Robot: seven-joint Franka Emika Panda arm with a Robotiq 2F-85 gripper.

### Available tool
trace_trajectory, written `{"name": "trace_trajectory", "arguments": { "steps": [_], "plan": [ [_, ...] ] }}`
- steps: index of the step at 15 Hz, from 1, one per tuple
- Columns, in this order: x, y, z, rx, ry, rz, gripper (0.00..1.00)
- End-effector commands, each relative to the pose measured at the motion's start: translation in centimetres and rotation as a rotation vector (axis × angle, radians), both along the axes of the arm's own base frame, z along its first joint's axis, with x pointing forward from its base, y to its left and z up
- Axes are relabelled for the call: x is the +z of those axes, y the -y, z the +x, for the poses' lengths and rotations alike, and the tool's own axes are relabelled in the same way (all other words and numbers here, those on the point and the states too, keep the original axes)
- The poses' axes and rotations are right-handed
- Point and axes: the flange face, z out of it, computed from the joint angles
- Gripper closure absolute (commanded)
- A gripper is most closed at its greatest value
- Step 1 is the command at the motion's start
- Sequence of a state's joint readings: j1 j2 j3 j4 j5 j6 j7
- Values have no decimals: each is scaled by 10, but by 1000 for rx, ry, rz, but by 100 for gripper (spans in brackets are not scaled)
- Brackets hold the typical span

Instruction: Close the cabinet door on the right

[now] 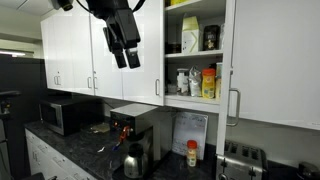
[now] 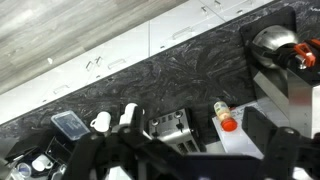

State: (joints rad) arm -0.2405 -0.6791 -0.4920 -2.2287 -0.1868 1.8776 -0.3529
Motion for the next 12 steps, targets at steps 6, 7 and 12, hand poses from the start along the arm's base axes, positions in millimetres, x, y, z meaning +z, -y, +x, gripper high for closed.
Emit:
{"name": "trace_trajectory", "arguments": {
  "steps": [6,7,12],
  "plan": [
    [-11,34,4,5,61,-53,0],
    [-11,35,7,-1,64,-58,0],
    [-13,46,26,-30,99,-118,0]
  ]
}}
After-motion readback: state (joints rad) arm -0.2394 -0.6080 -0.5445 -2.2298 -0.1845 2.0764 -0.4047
